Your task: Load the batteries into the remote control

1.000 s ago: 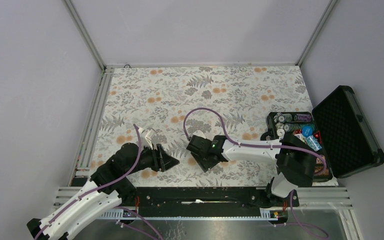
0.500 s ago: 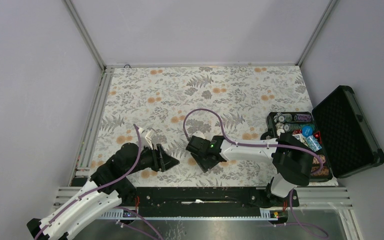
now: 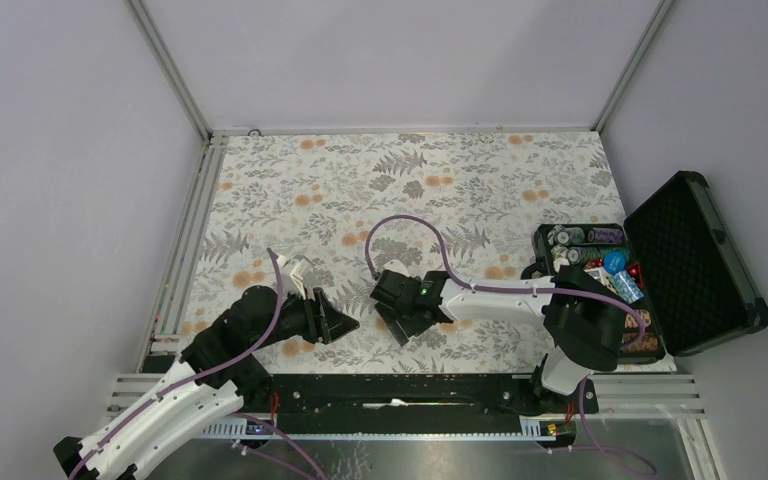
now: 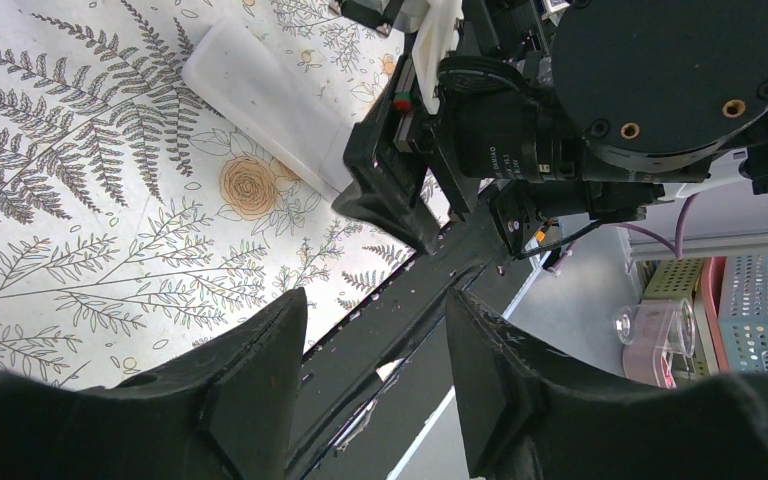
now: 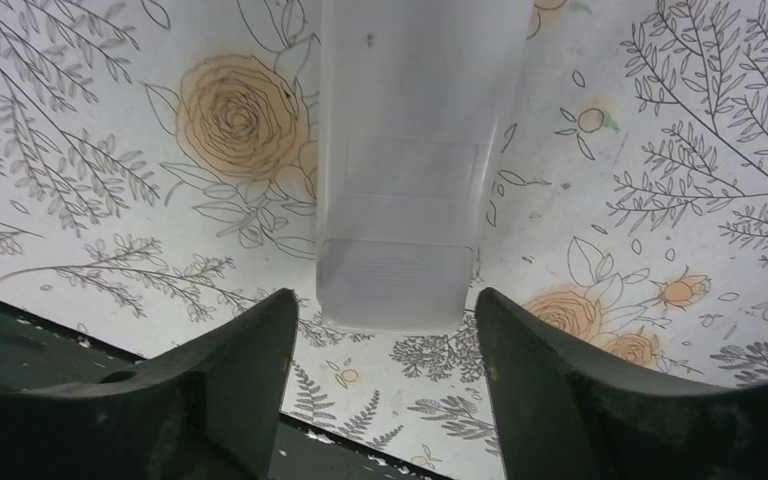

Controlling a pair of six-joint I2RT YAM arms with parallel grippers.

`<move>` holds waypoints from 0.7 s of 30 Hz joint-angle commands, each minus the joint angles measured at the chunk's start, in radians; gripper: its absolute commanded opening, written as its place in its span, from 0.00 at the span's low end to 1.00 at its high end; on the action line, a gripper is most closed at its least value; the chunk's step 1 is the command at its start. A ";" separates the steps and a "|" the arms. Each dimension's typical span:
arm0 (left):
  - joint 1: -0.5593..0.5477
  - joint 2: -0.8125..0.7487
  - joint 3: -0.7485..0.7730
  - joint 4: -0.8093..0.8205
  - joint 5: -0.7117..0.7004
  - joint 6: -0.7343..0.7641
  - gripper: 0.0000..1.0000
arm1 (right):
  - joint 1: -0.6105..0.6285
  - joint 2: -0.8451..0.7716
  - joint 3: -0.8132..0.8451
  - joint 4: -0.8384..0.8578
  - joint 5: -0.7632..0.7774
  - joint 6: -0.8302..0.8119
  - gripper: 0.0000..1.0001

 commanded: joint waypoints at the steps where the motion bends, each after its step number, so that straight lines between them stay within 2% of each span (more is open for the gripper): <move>1: 0.004 -0.004 0.023 0.036 0.022 0.008 0.55 | -0.009 -0.005 -0.002 0.048 -0.012 0.013 0.81; 2: 0.003 -0.005 0.023 0.036 0.021 0.008 0.55 | -0.008 -0.008 -0.002 0.047 -0.012 0.013 0.98; 3: 0.003 -0.004 0.023 0.036 0.021 0.008 0.55 | -0.008 -0.011 -0.003 0.048 -0.012 0.013 0.99; 12: 0.003 0.005 0.028 0.033 0.012 0.011 0.56 | -0.009 -0.073 -0.022 0.048 0.020 0.017 1.00; 21: 0.004 0.085 0.031 0.086 -0.002 0.013 0.63 | -0.013 -0.238 -0.120 0.117 0.145 0.038 0.99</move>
